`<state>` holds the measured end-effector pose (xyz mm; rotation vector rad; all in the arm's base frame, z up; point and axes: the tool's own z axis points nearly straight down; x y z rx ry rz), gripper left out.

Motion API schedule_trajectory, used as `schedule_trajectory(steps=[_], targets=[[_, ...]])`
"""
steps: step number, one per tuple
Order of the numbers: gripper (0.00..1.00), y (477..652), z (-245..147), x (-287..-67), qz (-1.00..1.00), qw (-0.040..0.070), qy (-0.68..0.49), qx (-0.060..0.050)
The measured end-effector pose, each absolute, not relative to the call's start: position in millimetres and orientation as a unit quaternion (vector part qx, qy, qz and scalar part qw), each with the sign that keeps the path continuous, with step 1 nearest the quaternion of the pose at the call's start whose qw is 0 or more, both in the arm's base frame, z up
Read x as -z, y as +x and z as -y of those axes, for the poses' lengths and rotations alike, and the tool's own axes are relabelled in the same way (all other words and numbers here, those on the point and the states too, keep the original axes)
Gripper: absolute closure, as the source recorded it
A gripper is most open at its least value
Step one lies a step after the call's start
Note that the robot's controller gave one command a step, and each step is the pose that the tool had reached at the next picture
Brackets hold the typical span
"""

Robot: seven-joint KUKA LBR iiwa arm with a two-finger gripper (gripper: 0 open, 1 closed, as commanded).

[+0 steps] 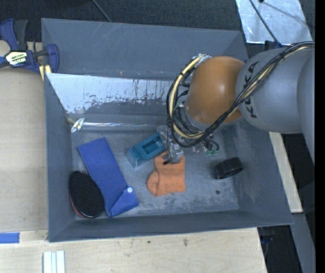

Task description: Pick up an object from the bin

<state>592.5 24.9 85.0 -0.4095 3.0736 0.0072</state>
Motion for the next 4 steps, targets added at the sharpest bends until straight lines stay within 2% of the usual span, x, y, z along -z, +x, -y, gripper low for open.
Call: schedule_trajectory(steps=[1,2,3,4], targets=[[1.0,592.6,-24.9,-85.0,-0.991,0.02,-0.132,-0.002],[1.0,594.0,-3.5,-194.3,-0.989,0.002,-0.145,0.0],[0.0,593.9,-3.5,-194.2,-0.989,0.002,-0.145,0.0],[0.0,593.9,-3.5,-194.2,-0.99,0.002,-0.144,0.0]])
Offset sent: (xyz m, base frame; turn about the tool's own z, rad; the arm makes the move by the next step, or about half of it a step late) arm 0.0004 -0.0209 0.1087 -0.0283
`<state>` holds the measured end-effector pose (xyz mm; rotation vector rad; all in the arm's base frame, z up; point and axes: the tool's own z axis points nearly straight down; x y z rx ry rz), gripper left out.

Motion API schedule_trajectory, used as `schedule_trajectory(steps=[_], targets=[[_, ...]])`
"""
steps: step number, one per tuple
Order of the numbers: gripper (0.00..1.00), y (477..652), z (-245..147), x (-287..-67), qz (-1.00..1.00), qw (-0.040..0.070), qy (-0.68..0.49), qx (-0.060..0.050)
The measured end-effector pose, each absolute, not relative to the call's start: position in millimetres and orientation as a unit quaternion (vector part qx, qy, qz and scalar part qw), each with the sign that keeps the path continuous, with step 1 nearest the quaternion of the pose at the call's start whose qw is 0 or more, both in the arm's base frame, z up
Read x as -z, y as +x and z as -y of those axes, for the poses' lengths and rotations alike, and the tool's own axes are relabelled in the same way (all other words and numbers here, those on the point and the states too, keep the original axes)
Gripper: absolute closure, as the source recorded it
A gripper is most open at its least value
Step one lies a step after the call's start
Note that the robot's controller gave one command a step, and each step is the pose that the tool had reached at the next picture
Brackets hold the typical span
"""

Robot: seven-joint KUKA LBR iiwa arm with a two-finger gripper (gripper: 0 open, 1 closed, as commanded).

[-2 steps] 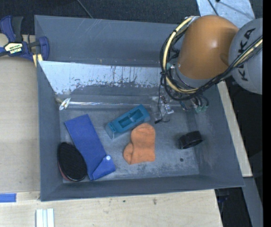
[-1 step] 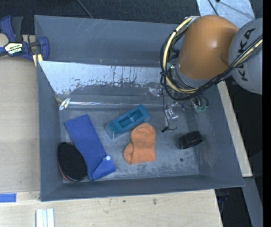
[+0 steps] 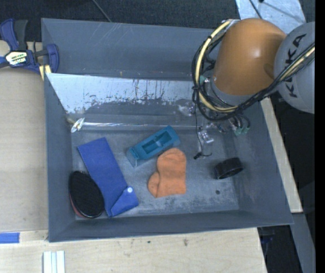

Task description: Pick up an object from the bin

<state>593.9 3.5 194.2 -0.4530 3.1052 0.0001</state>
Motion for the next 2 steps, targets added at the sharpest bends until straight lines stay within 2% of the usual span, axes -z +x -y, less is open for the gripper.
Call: schedule_trajectory(steps=[1,2], targets=[[0.0,584.9,-31.7,-152.7,-0.985,0.005,-0.173,0.001],[0.0,578.7,-44.1,-135.4,-0.983,0.001,-0.182,0.0]])
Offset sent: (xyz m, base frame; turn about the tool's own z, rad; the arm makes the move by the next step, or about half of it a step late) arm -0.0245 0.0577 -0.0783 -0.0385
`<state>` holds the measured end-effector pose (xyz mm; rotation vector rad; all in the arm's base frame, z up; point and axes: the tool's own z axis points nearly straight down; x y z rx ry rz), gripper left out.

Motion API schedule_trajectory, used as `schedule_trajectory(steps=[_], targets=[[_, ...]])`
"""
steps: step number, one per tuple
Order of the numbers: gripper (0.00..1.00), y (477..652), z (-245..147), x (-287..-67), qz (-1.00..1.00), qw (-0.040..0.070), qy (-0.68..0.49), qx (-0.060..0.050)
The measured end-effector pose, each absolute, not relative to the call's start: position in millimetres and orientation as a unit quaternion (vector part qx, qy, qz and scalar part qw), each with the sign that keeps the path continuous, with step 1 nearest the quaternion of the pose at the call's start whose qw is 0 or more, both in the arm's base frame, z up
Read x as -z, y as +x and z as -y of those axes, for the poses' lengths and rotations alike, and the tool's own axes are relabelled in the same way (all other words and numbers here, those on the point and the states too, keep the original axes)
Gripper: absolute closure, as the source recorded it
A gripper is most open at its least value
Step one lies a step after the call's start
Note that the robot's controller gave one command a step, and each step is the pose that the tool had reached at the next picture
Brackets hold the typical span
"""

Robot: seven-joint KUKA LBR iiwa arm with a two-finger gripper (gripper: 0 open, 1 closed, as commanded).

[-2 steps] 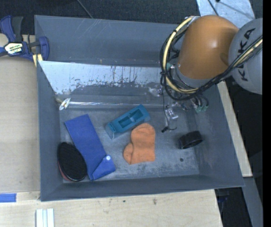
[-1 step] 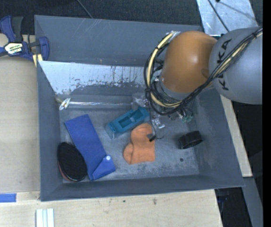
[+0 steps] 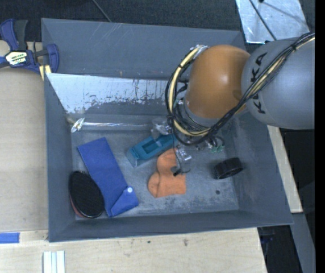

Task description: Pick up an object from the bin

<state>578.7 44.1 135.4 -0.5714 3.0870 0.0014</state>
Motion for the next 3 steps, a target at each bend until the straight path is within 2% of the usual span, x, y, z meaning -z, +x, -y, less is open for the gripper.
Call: schedule_trajectory(steps=[1,2,3], targets=[[1.0,541.4,-32.4,-84.1,-0.95,0.033,-0.311,0.002],[1.0,541.3,-32.4,-84.1,-0.95,0.033,-0.311,0.002],[1.0,554.4,-19.0,-188.6,-0.944,-0.002,-0.33,-0.001]])
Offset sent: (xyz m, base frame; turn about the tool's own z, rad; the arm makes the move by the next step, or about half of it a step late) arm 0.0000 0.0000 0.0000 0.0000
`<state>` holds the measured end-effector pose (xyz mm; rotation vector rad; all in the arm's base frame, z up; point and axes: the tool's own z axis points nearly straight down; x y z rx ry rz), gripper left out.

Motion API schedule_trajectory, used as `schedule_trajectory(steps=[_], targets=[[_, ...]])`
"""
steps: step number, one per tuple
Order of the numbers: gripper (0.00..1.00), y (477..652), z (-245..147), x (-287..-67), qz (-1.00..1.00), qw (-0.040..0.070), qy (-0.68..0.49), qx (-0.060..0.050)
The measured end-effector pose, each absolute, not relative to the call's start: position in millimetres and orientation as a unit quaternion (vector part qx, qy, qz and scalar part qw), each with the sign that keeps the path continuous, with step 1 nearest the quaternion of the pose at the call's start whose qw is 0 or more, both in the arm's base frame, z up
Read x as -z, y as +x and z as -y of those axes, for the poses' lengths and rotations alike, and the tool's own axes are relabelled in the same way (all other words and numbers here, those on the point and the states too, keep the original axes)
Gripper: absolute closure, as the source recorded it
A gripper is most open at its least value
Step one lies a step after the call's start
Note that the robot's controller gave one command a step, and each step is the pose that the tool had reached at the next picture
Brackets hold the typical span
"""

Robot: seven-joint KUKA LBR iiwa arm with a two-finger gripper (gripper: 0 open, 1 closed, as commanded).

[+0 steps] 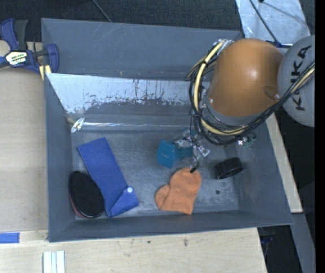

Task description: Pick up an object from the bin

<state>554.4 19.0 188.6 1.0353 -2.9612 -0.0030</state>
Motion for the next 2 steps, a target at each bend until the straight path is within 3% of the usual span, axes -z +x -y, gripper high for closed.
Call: schedule_trajectory(steps=[1,2], targets=[[1.0,554.4,-19.1,-188.6,0.944,0.002,0.33,0.001],[1.0,547.9,-32.6,-237.3,0.941,0.005,0.339,0.002]])
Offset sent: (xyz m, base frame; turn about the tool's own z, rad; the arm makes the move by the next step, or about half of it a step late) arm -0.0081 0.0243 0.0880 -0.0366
